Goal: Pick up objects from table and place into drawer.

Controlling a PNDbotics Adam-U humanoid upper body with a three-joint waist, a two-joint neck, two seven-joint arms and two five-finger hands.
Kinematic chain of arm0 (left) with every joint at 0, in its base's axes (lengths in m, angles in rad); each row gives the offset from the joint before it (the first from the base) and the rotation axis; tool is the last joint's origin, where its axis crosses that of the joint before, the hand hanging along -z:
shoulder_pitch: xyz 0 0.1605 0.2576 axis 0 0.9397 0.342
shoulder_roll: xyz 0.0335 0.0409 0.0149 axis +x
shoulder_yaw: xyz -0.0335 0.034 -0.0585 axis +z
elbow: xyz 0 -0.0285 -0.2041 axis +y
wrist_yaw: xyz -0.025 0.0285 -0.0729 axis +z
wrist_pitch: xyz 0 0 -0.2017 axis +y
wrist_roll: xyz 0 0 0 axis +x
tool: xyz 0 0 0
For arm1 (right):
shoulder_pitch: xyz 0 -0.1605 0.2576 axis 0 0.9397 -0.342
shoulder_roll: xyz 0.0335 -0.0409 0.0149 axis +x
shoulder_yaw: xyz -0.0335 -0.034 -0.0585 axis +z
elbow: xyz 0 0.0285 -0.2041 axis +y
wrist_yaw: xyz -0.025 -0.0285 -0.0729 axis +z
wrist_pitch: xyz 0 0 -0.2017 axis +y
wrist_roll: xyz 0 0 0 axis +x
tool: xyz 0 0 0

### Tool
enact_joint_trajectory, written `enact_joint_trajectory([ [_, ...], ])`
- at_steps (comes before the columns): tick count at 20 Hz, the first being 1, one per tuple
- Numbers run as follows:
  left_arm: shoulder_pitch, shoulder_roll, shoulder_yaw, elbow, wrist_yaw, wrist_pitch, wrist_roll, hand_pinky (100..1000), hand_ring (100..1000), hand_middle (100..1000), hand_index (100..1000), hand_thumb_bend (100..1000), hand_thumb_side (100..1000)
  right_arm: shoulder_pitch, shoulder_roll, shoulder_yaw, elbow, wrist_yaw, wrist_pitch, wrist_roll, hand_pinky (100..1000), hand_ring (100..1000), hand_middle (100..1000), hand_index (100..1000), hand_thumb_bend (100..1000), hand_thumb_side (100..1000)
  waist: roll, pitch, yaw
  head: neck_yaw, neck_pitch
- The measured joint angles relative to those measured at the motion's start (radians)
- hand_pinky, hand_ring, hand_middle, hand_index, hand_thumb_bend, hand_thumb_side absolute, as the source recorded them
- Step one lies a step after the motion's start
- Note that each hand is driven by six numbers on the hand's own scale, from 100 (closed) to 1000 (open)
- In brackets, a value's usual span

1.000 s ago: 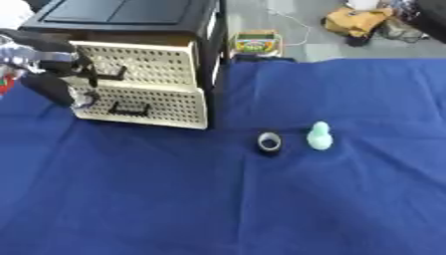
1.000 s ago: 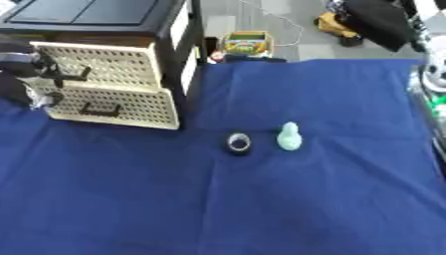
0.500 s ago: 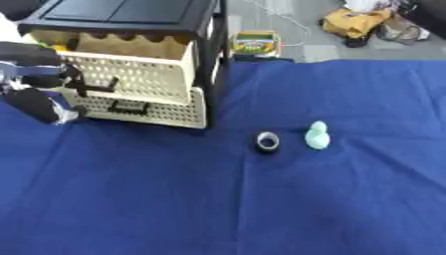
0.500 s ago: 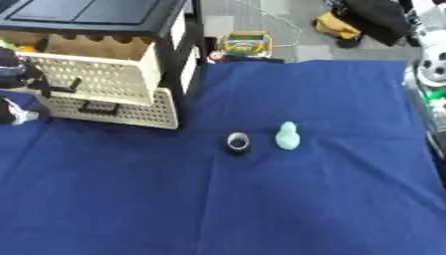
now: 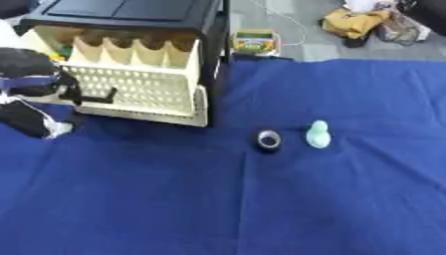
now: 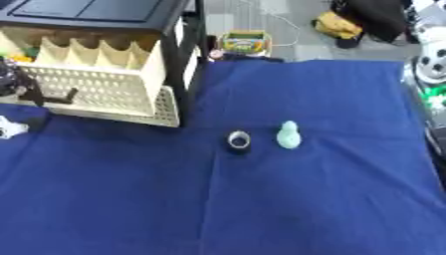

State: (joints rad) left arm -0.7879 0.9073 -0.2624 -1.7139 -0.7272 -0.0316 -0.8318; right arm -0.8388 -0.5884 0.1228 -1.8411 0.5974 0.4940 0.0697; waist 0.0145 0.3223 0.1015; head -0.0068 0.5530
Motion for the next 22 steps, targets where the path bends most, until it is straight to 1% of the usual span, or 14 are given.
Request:
enact_joint_trajectory([
  [1,0.007,0.004,0.000,-0.013,0.001,0.004,0.000,100,100,100,739,197,531,0.000,0.000,0.000,0.000,0.000,0.000,0.000,574,519,522,724,506,902,-0.001,0.000,0.001,0.000,0.000],
  [3,0.020,0.009,0.000,-0.039,0.004,0.009,0.001,100,100,100,777,203,536,0.000,0.001,0.000,0.000,0.000,0.001,-0.001,574,518,522,724,506,902,-0.005,0.000,0.003,0.000,0.000],
  [6,0.035,0.017,0.000,-0.071,0.004,0.017,-0.001,100,100,100,829,231,539,0.000,0.004,-0.002,0.000,0.000,0.004,-0.004,574,518,521,724,506,904,-0.006,-0.001,0.003,0.000,0.000],
  [10,0.047,0.025,0.001,-0.083,-0.013,0.022,-0.006,100,100,100,858,249,544,-0.002,0.005,-0.005,0.000,0.000,0.004,-0.004,574,519,522,724,507,906,-0.008,-0.001,0.003,0.000,0.000],
  [13,0.051,0.025,0.001,-0.085,-0.024,0.022,-0.006,100,100,100,981,235,556,-0.003,0.005,-0.005,0.000,0.000,0.004,-0.004,575,519,522,723,508,906,-0.012,-0.001,0.003,0.000,0.000],
  [14,0.053,0.025,0.002,-0.089,-0.024,0.022,-0.006,100,100,100,994,227,562,-0.005,0.005,-0.005,0.000,0.000,0.004,-0.004,574,519,522,723,508,906,-0.012,-0.001,0.004,0.000,0.000],
  [17,0.058,0.025,0.007,-0.101,-0.008,0.023,-0.006,100,100,100,1000,207,581,-0.005,0.005,-0.005,0.000,0.000,0.004,-0.004,575,519,522,723,509,907,-0.013,-0.002,0.004,0.000,0.000],
  [20,0.061,0.026,0.015,-0.125,0.020,0.028,-0.001,100,100,100,1000,204,581,-0.005,0.005,-0.005,0.000,0.000,0.004,-0.004,575,519,522,722,509,907,-0.014,-0.002,0.004,-0.001,0.000],
  [21,0.064,0.028,0.018,-0.133,0.029,0.031,-0.001,100,100,100,989,159,564,-0.005,0.005,-0.005,0.000,0.001,0.004,-0.004,575,519,521,722,508,908,-0.014,-0.002,0.004,-0.001,0.000],
  [22,0.064,0.028,0.023,-0.142,0.037,0.033,0.002,100,100,100,988,157,563,-0.005,0.005,-0.006,0.000,0.001,0.005,-0.005,575,519,521,722,508,908,-0.014,-0.002,0.006,-0.003,0.000],
])
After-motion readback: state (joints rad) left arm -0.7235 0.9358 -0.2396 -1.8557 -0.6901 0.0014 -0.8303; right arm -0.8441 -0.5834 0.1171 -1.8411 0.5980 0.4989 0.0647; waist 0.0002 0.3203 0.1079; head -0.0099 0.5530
